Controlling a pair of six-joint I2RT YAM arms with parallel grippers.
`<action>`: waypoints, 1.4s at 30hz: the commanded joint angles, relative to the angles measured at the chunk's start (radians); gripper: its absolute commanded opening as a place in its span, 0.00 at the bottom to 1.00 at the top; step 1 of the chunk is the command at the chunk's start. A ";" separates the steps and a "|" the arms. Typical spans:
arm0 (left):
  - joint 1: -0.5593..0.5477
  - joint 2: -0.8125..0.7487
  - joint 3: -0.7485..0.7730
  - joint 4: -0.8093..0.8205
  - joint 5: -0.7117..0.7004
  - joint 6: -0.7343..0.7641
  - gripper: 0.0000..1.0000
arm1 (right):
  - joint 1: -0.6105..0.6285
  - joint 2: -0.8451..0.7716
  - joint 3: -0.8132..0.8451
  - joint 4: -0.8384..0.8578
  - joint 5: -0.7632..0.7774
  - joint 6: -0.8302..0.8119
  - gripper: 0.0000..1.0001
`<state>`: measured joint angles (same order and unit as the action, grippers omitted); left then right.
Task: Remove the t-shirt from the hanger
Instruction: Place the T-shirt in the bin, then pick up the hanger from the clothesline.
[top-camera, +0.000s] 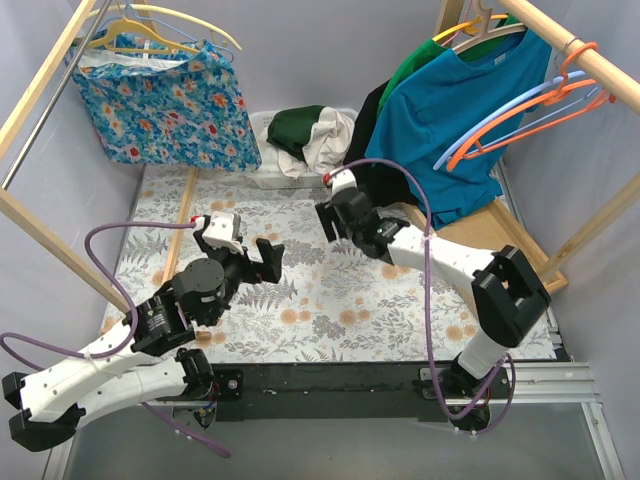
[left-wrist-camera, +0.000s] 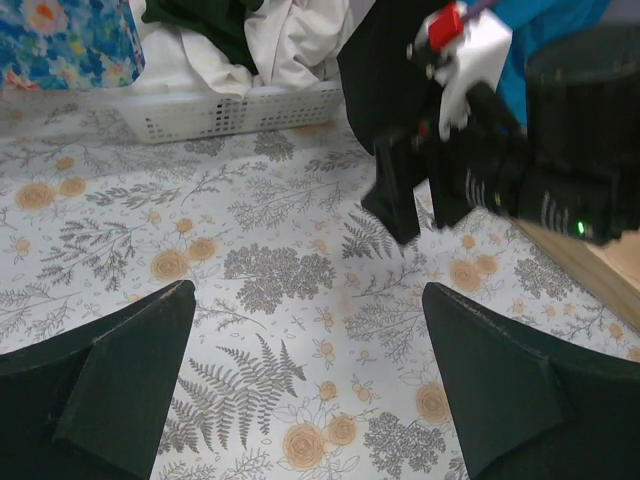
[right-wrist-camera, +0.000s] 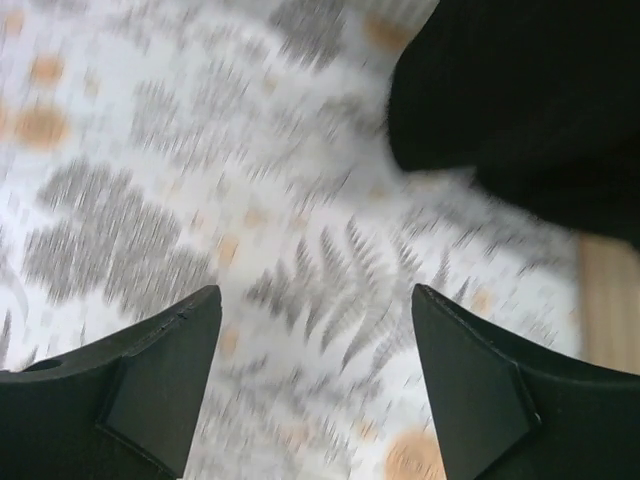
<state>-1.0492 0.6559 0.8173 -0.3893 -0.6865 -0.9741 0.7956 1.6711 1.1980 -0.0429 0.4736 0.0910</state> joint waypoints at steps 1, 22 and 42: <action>-0.002 0.045 0.065 -0.017 0.008 0.066 0.98 | 0.102 -0.138 -0.176 0.006 -0.029 0.105 0.84; -0.002 0.284 0.052 0.281 -0.031 0.067 0.98 | 0.145 -0.478 -0.528 0.044 -0.067 0.220 0.98; 0.120 0.565 0.336 0.547 0.442 0.158 0.98 | 0.145 -0.651 -0.699 0.095 -0.139 0.290 0.88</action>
<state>-0.9524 1.1931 1.0992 0.0624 -0.3752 -0.8448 0.9363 1.0710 0.5259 -0.0086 0.3557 0.3614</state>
